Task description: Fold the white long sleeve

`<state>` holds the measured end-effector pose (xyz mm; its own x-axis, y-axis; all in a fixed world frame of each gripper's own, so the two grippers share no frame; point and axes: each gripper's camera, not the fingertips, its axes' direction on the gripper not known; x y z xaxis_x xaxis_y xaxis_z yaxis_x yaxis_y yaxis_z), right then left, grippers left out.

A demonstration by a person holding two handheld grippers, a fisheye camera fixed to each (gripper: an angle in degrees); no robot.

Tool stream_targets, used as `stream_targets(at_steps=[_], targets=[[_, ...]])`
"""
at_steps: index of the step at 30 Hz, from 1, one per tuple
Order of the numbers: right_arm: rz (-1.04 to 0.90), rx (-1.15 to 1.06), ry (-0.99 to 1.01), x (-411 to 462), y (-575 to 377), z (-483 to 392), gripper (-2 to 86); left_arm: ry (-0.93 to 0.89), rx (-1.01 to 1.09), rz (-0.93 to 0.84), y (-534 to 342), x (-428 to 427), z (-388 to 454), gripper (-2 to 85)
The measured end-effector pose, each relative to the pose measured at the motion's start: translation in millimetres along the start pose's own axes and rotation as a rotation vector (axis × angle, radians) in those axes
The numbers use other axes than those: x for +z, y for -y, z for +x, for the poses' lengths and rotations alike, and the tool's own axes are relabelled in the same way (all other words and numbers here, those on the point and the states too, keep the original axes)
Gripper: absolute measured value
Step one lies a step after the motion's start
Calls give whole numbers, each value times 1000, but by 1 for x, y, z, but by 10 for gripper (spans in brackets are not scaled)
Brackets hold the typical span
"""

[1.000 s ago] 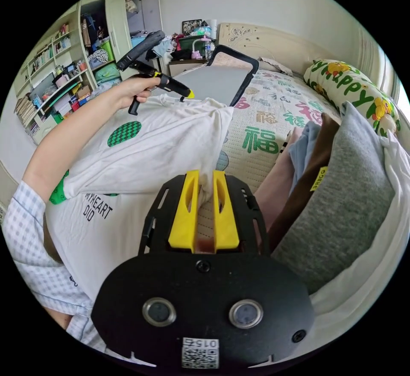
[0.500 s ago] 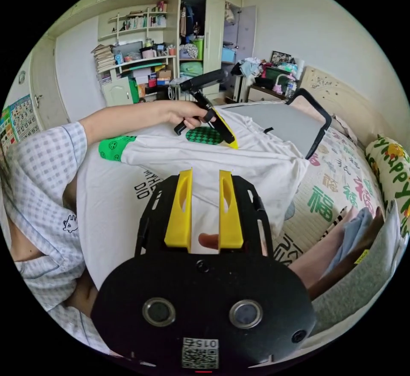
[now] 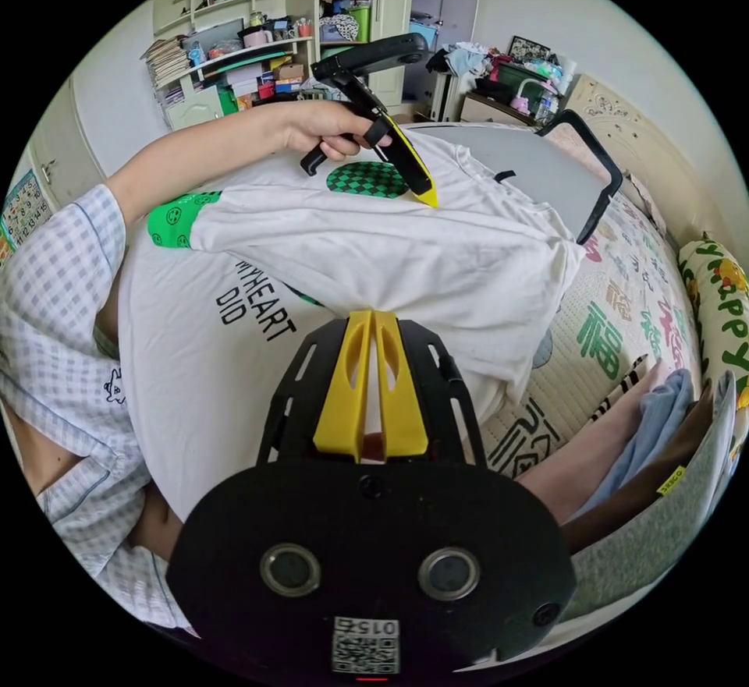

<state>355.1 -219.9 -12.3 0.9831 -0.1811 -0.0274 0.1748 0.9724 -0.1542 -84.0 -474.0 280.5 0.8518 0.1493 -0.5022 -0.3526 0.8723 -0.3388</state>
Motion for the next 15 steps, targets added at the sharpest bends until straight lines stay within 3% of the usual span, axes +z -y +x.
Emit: stream_targets(at_steps=[5, 10, 15], targets=[[8, -3, 19, -2, -2, -1, -5, -16, -20, -2, -3, 1, -5, 7], [196, 128, -91, -31, -15, 10, 46, -66, -70, 137, -6, -18, -14, 64], [37, 187, -145, 4, -3, 18, 79, -58, -44, 87, 20, 7, 2, 65]])
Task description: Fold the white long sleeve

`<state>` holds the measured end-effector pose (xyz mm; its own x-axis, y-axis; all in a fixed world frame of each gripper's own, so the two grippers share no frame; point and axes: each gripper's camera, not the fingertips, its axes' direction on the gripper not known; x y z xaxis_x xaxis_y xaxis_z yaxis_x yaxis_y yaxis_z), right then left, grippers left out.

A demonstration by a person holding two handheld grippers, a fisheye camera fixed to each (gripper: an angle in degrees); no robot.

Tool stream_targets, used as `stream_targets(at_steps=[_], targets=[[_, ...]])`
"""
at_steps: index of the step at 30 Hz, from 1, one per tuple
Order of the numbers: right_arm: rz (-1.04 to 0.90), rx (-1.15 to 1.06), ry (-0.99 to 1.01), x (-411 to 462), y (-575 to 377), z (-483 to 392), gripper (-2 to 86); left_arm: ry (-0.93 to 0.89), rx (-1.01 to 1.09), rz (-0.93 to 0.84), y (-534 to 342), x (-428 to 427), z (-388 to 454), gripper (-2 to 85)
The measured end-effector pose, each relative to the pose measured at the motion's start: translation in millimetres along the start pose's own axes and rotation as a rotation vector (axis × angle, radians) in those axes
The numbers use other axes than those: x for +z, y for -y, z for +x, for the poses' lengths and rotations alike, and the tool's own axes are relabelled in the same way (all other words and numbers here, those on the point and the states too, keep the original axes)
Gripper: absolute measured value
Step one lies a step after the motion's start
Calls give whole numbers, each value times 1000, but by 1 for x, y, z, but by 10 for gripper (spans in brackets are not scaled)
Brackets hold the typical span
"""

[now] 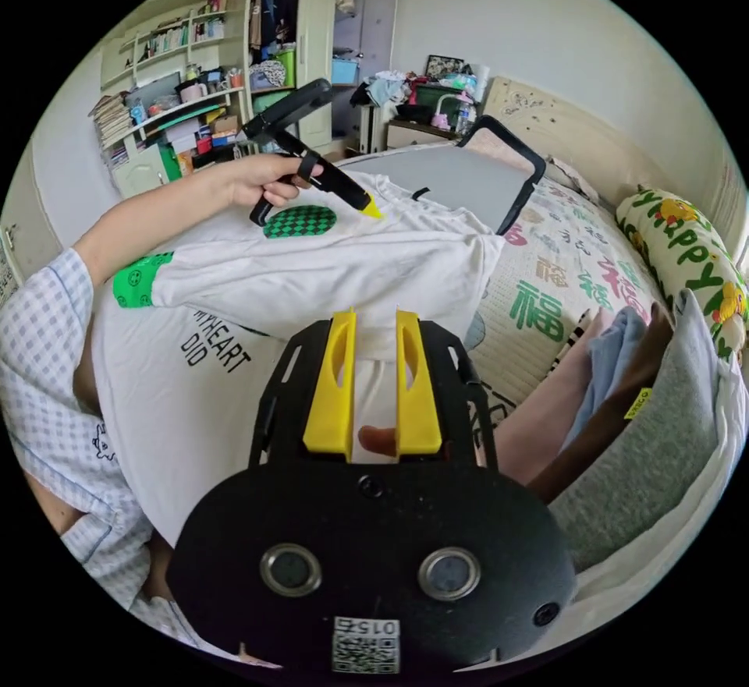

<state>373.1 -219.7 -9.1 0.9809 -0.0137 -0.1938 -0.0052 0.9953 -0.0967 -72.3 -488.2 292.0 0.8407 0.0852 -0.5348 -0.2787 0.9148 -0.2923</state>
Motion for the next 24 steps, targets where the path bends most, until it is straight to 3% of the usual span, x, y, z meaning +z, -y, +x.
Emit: stream_targets(at_steps=[7, 15, 20, 24], targets=[[-28, -23, -52, 0, -2, -5, -4, 165, 46, -44, 7, 15, 15, -4], [-55, -47, -86, 2, -5, -14, -3, 159, 26, -60, -1, 20, 5, -5], [-11, 16, -71, -6, -10, -5, 44, 188, 10, -16, -22, -4, 2, 12], [109, -24, 11, -26, -14, -18, 64, -8, 19, 42, -73, -43, 6, 36]])
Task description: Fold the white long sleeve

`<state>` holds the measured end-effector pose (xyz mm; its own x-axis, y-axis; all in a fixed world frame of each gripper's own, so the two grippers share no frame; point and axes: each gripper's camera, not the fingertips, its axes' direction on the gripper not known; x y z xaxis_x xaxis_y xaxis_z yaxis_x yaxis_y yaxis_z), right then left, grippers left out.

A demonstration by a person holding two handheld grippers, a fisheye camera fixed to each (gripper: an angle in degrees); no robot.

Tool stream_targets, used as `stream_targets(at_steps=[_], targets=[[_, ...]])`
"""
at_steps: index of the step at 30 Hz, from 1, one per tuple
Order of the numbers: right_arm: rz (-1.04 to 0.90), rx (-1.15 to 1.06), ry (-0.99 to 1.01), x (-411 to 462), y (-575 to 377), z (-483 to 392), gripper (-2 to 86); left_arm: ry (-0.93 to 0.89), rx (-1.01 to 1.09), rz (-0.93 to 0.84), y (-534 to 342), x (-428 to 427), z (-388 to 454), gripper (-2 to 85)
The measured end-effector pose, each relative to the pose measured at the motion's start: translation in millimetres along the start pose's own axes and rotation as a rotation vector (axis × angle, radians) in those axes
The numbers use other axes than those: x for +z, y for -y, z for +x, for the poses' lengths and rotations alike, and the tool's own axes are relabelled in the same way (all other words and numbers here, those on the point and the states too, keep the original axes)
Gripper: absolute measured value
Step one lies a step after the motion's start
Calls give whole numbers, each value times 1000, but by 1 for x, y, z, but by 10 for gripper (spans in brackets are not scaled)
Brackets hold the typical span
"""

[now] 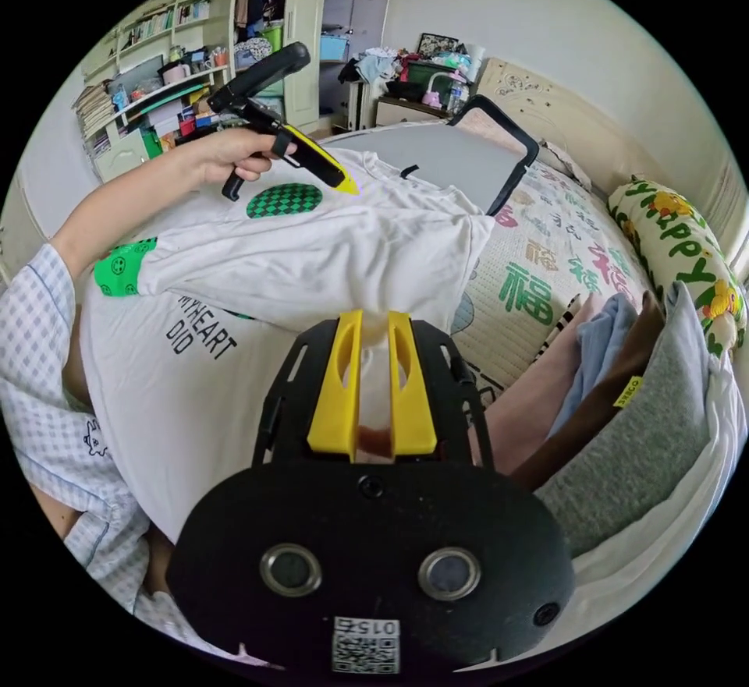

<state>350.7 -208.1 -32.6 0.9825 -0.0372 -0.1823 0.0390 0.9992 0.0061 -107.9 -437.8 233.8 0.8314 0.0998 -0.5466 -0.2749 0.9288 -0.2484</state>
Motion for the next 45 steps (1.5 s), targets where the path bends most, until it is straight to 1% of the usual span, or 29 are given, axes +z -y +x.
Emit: stream_targets(at_steps=[1, 3, 7, 9, 11, 13, 15, 18, 21, 23, 25, 27, 29, 31, 33, 38, 41, 45], targets=[[26, -51, 49, -3, 1, -12, 66, -37, 4, -8, -16, -7, 2, 46], [51, -149, 110, -3, 4, -34, 70, -45, 13, -24, -40, -14, 5, 53], [-5, -296, 122, 16, 9, -75, 80, -16, 5, -91, -76, -13, 0, 53], [-48, -305, 98, 27, 11, -80, 72, -41, -1, -118, -83, -7, -5, 49], [-88, -281, 83, 33, 13, -79, 45, -58, -2, -125, -86, -2, -8, 40], [-101, -276, 110, 35, 12, -76, 1, -14, 7, -136, -86, 2, -6, 14], [-112, -280, 103, 36, 10, -77, -5, 9, 18, -133, -86, 3, -4, 1], [-115, -313, 85, 37, 6, -81, -8, 34, 5, -108, -89, -2, -8, -4], [-100, -318, 78, 35, 3, -83, -1, 17, -23, -76, -94, -8, -13, 2], [-98, -323, 69, 35, 3, -86, 17, 10, -38, -52, -98, -10, -16, 16], [-104, -328, 67, 36, 3, -89, 54, 5, -31, -52, -102, -7, -18, 50], [-108, -329, 68, 37, 3, -90, 57, -1, -26, -73, -105, 1, -20, 42], [-115, -342, 82, 38, 1, -91, 42, -7, -27, -61, -108, 3, -21, 19], [-113, -344, 81, 38, 0, -91, 3, -16, -27, -33, -110, 0, -20, 3], [-120, -344, 89, 37, -1, -90, -5, -15, -28, -6, -113, -4, -20, -2], [-145, -357, 127, 31, -6, -86, -10, 33, -44, 10, -118, -9, -17, -6], [-165, -366, 142, 30, -8, -87, -10, 79, -30, -44, -112, 1, -9, -6], [-187, -384, 151, 31, -11, -90, -10, 153, 38, -59, -107, 5, 11, -6]])
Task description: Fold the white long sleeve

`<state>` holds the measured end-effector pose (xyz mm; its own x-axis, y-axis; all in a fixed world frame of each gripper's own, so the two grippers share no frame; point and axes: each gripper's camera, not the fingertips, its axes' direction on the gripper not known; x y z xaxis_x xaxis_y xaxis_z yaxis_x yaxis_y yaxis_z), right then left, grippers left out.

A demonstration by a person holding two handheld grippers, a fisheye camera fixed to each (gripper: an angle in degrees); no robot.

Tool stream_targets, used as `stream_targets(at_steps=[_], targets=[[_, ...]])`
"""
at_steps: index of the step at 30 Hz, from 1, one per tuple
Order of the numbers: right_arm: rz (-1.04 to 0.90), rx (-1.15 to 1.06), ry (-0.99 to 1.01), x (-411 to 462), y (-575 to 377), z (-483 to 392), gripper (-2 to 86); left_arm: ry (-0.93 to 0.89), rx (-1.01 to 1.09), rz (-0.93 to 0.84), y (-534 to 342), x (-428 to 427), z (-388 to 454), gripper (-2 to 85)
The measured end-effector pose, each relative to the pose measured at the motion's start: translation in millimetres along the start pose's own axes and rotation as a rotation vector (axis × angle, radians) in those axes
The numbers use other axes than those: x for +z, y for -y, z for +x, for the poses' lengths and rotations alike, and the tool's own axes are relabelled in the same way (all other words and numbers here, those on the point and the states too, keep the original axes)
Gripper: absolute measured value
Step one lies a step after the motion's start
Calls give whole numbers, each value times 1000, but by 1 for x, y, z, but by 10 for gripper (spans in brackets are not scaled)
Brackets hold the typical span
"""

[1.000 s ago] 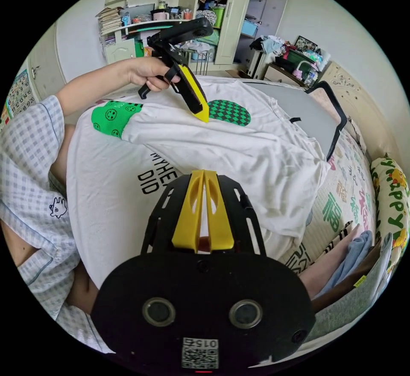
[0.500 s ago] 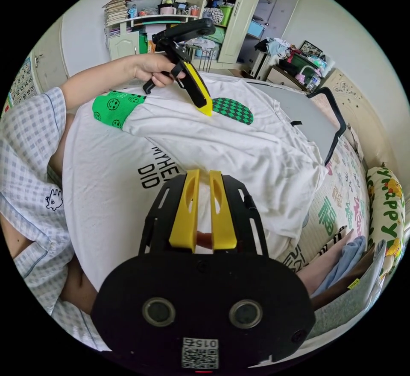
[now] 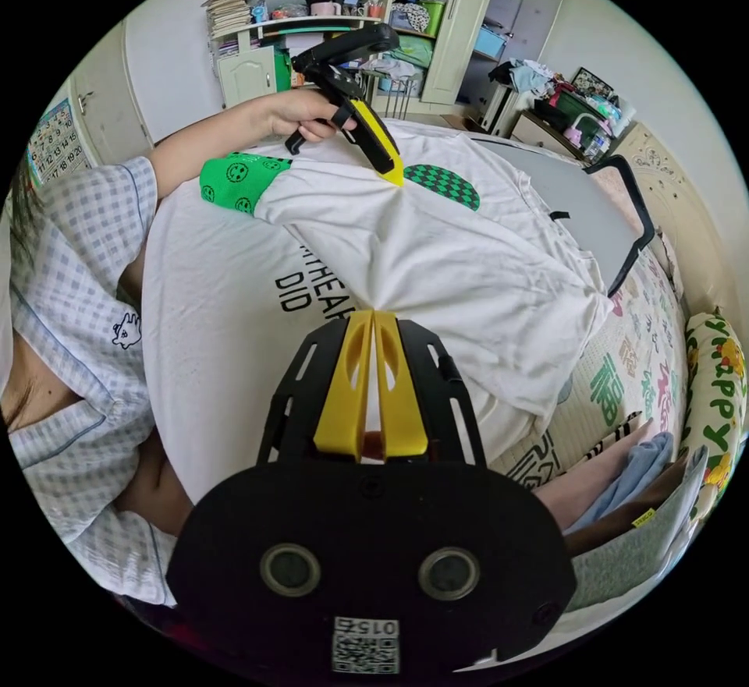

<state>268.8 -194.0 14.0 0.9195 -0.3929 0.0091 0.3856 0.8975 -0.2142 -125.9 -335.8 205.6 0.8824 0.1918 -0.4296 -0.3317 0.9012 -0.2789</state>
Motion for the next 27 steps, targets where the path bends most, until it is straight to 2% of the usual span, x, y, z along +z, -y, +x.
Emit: stream_targets(at_steps=[14, 17, 22, 27], targets=[[-26, 12, -44, 6, -3, -8, -10, -19, 30, -13, 13, 7, 11, 10], [1, 125, -63, -1, -8, 2, -7, -24, 39, 44, 10, -13, 12, 33], [283, 256, 167, -32, 1, -13, 13, -108, 72, 209, -1, -71, 24, 43], [181, 246, 51, -6, 54, -73, 61, -77, 142, 52, 1, -52, 60, 53]])
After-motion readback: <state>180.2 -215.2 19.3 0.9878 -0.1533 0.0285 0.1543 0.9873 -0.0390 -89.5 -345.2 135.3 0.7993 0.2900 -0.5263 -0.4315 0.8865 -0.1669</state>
